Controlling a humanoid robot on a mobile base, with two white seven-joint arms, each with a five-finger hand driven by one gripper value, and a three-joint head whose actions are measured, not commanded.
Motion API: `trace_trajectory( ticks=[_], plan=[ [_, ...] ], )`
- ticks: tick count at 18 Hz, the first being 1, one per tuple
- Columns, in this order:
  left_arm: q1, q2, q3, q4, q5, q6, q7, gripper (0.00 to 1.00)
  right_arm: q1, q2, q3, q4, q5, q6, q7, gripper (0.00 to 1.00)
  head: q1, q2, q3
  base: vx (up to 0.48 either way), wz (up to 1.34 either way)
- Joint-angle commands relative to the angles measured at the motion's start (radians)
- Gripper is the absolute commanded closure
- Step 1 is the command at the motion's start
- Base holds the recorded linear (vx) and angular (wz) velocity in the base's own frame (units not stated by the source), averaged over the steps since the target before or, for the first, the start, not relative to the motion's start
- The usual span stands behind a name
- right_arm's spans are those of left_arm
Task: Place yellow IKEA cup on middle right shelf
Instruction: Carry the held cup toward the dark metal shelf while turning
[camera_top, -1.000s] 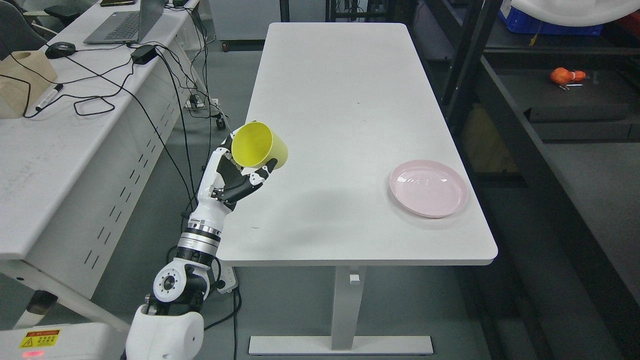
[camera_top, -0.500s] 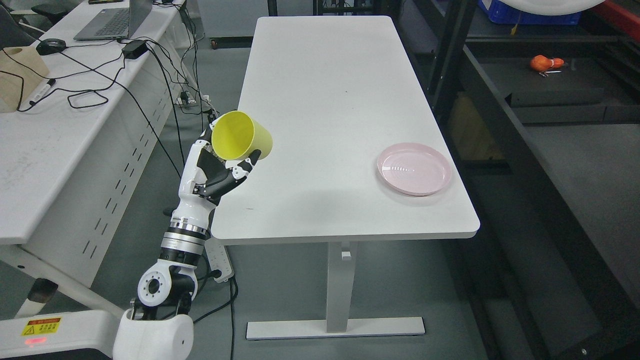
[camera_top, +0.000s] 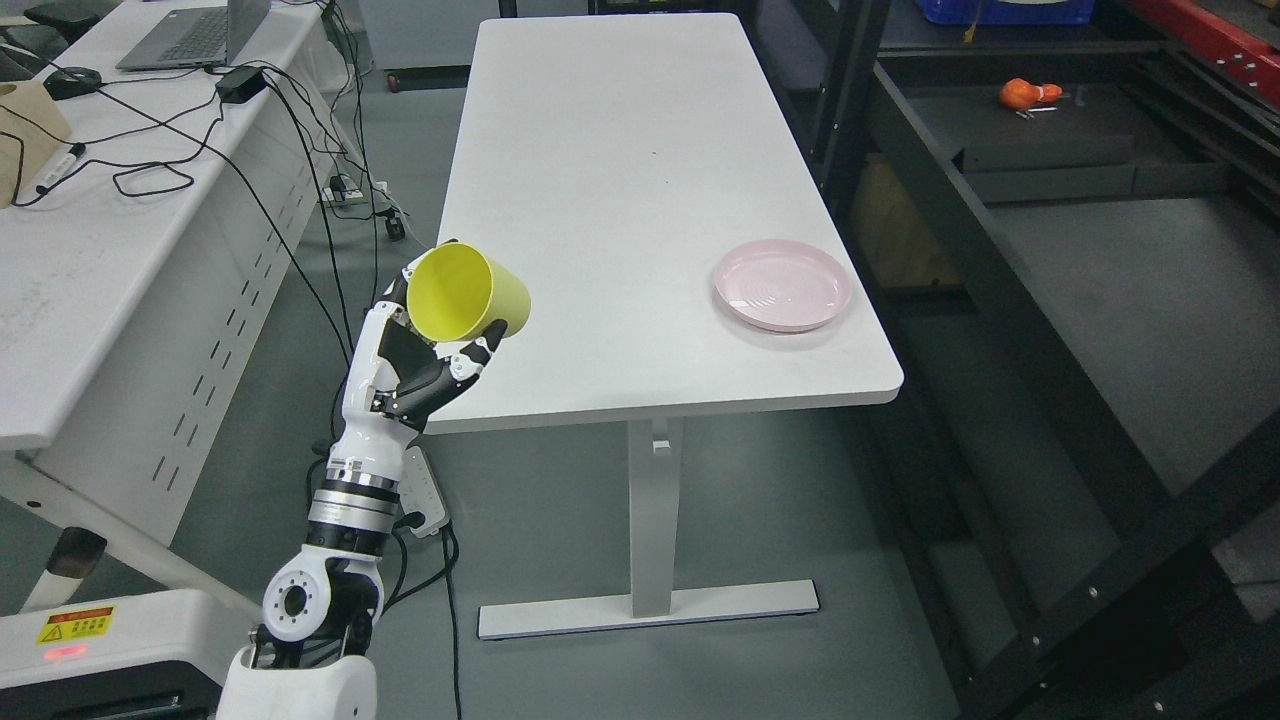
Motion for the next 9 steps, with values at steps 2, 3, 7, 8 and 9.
trace_trajectory(
  ticks=[2,3,7,8,9],
  plan=[
    [0.014,0.017,0.002,-0.024,-0.001,0.004,0.004,0.99,0.014,-0.017,0.017,0.0,-0.025,0.0,-0.001,0.01,0.0,0.0,0.0,-0.226,-0.25],
    [0.013,0.017,0.002,-0.024,-0.001,0.012,0.006,0.99,0.014,-0.017,0.017,0.0,-0.025,0.0,-0.001,0.01,0.0,0.0,0.0,-0.219,-0.28],
    [0.02,0.017,-0.009,-0.025,-0.001,0.003,0.004,0.99,0.014,-0.017,0.017,0.0,-0.025,0.0,-0.001,0.01,0.0,0.0,0.0,-0.23,-0.38],
    [0.019,0.017,-0.012,-0.031,-0.001,0.004,0.003,0.99,0.014,-0.017,0.017,0.0,-0.025,0.0,-0.001,0.01,0.0,0.0,0.0,-0.219,-0.42],
    [0.017,0.017,-0.026,-0.033,-0.001,0.004,0.003,0.99,0.014,-0.017,0.017,0.0,-0.025,0.0,-0.001,0.01,0.0,0.0,0.0,-0.241,-0.46]
  ],
)
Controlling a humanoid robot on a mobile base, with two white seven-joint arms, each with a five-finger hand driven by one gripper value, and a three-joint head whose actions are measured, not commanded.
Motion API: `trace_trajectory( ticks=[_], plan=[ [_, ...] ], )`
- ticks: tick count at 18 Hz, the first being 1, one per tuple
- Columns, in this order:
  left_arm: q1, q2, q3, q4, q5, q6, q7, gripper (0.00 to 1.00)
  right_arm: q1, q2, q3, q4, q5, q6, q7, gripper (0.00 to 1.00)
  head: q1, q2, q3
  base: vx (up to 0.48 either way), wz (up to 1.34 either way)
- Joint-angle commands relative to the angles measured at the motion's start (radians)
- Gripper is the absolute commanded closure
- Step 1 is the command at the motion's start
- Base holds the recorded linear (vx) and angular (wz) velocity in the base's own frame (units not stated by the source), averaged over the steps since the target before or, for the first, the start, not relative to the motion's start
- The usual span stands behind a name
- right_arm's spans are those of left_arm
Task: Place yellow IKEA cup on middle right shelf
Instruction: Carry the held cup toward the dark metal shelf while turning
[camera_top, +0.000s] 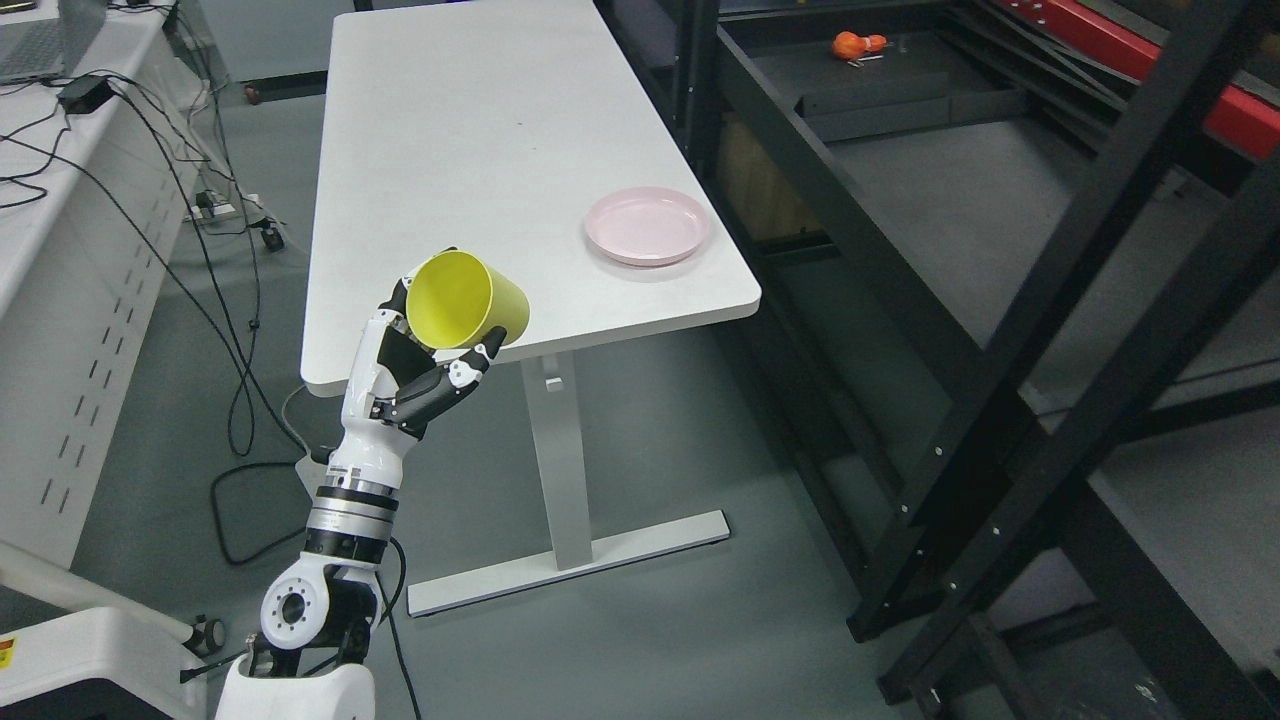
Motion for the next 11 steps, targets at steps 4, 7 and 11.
trace_trajectory(
  ticks=[4,7,11],
  plan=[
    [0.004,0.017,-0.051,-0.055,0.0,0.001,0.0,0.99,0.014,-0.017,0.017,0.0,-0.025,0.0,-0.001,0.01,0.0,0.0,0.0,-0.211,-0.52],
    [0.003,0.017,-0.094,-0.081,0.0,0.001,-0.002,0.99,0.014,-0.017,0.017,0.0,-0.025,0.0,-0.001,0.01,0.0,0.0,0.0,-0.211,-0.64],
    [-0.005,0.017,-0.152,-0.093,0.0,-0.001,0.003,0.98,0.012,-0.017,0.017,0.0,-0.025,0.0,-0.001,0.01,0.0,0.0,0.0,-0.22,-0.56]
  ],
)
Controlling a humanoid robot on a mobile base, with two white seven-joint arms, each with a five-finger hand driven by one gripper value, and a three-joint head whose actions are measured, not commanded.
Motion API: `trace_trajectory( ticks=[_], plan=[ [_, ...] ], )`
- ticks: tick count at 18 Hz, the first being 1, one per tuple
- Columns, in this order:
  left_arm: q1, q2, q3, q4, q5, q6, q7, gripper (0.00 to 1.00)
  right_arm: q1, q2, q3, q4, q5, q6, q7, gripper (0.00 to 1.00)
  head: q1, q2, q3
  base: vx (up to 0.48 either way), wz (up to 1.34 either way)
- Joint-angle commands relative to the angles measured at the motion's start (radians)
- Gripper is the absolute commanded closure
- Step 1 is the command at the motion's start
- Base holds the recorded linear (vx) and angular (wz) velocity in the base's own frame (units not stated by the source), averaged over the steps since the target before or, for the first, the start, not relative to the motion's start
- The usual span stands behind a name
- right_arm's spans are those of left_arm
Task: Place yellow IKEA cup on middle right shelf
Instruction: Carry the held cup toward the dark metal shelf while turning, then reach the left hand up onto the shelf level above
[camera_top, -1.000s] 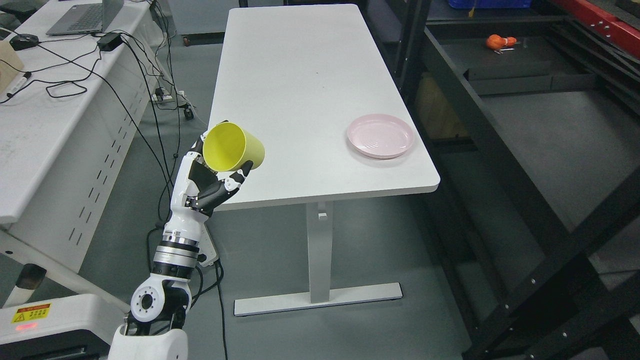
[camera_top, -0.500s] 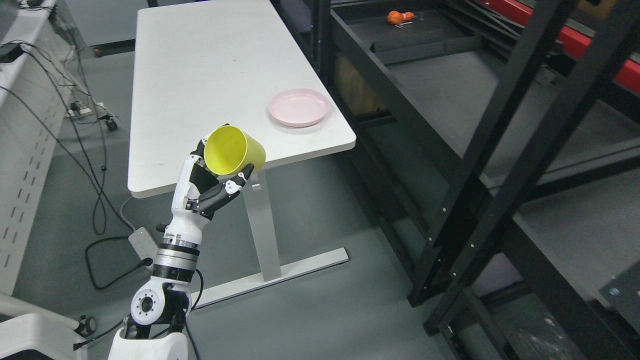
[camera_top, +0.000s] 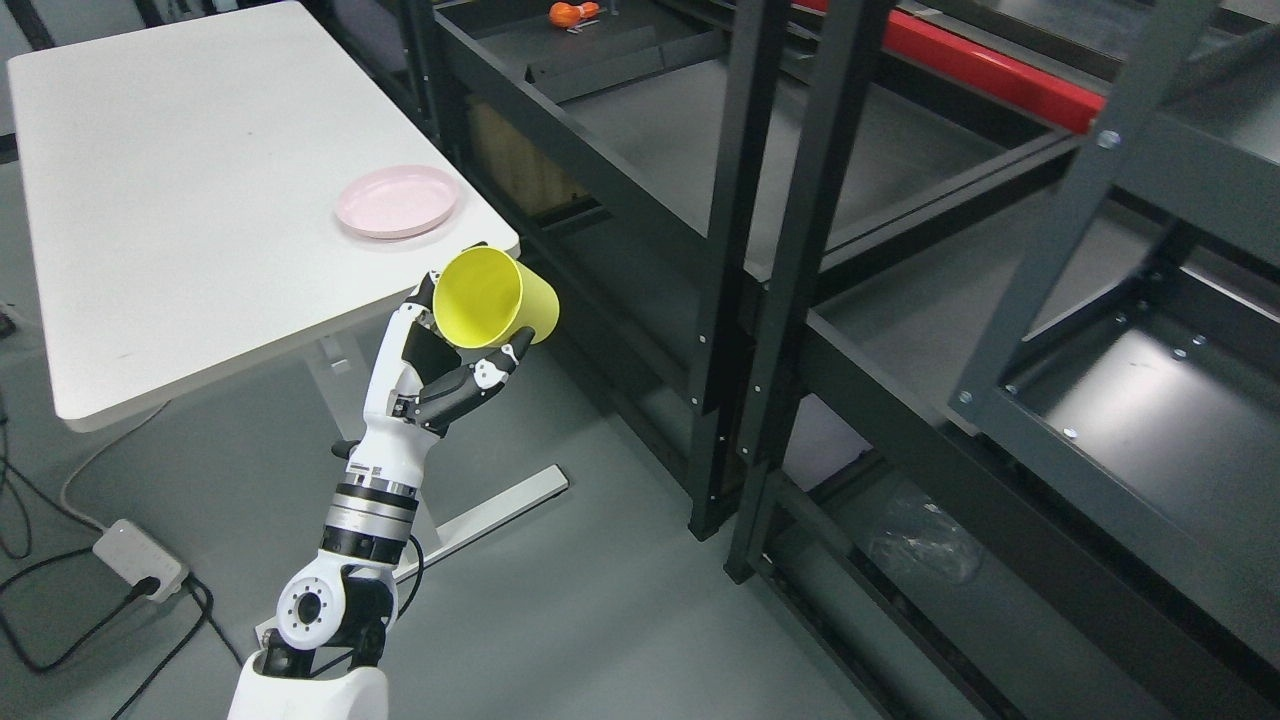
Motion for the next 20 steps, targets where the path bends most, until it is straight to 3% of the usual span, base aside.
trace_trajectory(
  ticks=[1,14,20],
  plan=[
    [-0.008,0.017,-0.1,-0.052,0.0,-0.001,0.003,0.98,0.014,-0.017,0.017,0.0,-0.025,0.0,-0.001,0.01,0.0,0.0,0.0,-0.182,-0.46],
    [-0.152,0.017,-0.176,-0.091,0.003,0.0,0.003,0.98,0.014,-0.017,0.017,0.0,-0.025,0.0,-0.001,0.01,0.0,0.0,0.0,-0.136,-0.66],
    [-0.301,0.017,-0.166,-0.147,0.005,0.04,0.025,0.98,0.014,-0.017,0.017,0.0,-0.025,0.0,-0.001,0.01,0.0,0.0,0.0,-0.03,-0.61]
  ],
)
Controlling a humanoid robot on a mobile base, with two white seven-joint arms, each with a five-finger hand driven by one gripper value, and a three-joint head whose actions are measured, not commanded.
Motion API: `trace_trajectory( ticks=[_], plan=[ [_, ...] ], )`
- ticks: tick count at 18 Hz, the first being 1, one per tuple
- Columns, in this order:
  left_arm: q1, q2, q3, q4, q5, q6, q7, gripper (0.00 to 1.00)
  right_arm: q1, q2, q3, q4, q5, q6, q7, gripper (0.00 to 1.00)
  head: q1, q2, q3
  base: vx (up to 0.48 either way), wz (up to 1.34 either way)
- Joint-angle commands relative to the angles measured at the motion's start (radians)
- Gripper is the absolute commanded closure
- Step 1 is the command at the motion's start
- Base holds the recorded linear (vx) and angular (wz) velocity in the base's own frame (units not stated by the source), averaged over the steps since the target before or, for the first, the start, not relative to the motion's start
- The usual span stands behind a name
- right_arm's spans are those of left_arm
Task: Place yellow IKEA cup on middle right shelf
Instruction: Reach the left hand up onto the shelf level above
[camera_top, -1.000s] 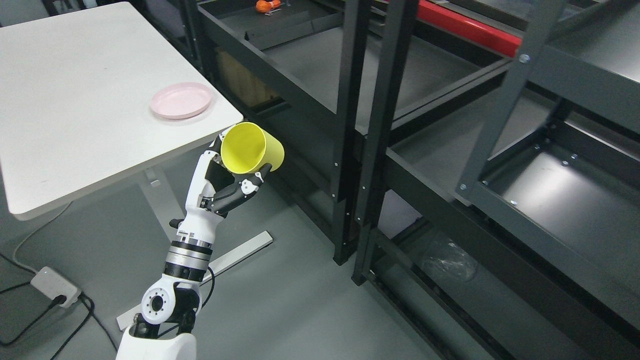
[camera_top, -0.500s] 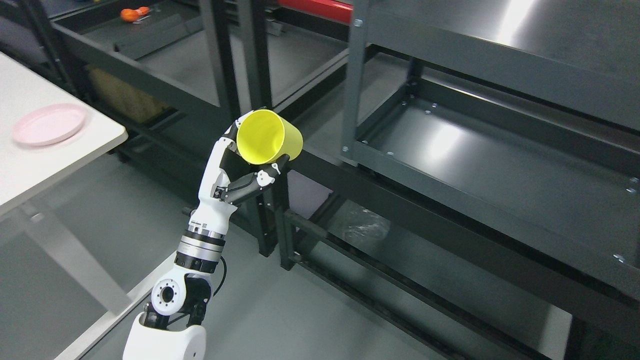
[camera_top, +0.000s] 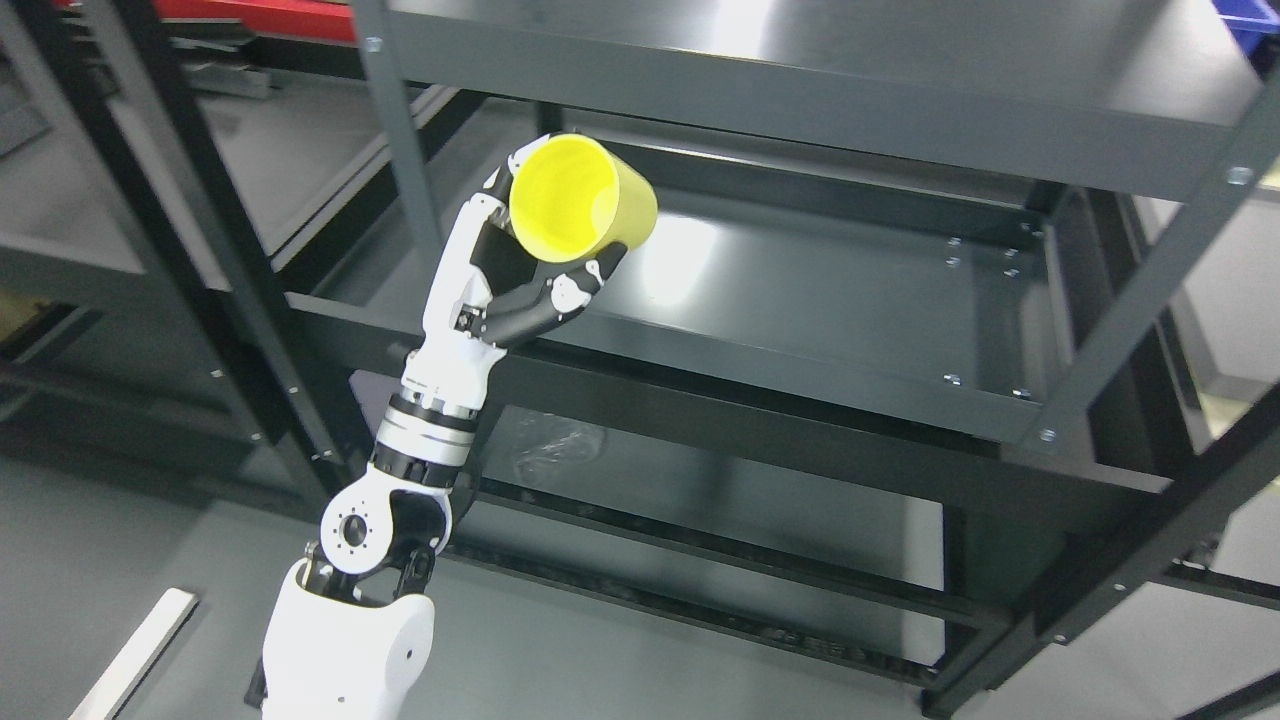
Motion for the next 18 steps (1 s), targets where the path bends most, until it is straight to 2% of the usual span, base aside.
trace_trajectory(
  ticks=[1,5,8,13,18],
  plan=[
    [-0.138,0.017,-0.029,-0.073,0.001,0.016,0.01,0.99,0.012,-0.017,0.017,0.0,-0.025,0.0,-0.001,0.01,0.0,0.0,0.0,0.034,-0.42],
    [-0.246,0.017,-0.05,-0.073,0.003,-0.033,0.008,0.98,0.014,-0.017,0.017,0.0,-0.025,0.0,-0.001,0.01,0.0,0.0,0.0,0.059,-0.26],
    [-0.328,0.017,-0.06,-0.067,0.004,-0.013,0.031,0.99,0.014,-0.017,0.017,0.0,-0.025,0.0,-0.001,0.01,0.0,0.0,0.0,0.08,-0.16],
    [-0.459,0.017,-0.027,-0.026,0.006,0.171,0.186,1.0,0.014,-0.017,0.017,0.0,-0.025,0.0,-0.001,0.01,0.0,0.0,0.0,0.116,-0.08],
    [-0.54,0.017,-0.101,-0.029,0.106,0.463,0.385,1.0,0.012,-0.017,0.017,0.0,-0.025,0.0,-0.001,0.01,0.0,0.0,0.0,0.154,0.01]
  ],
)
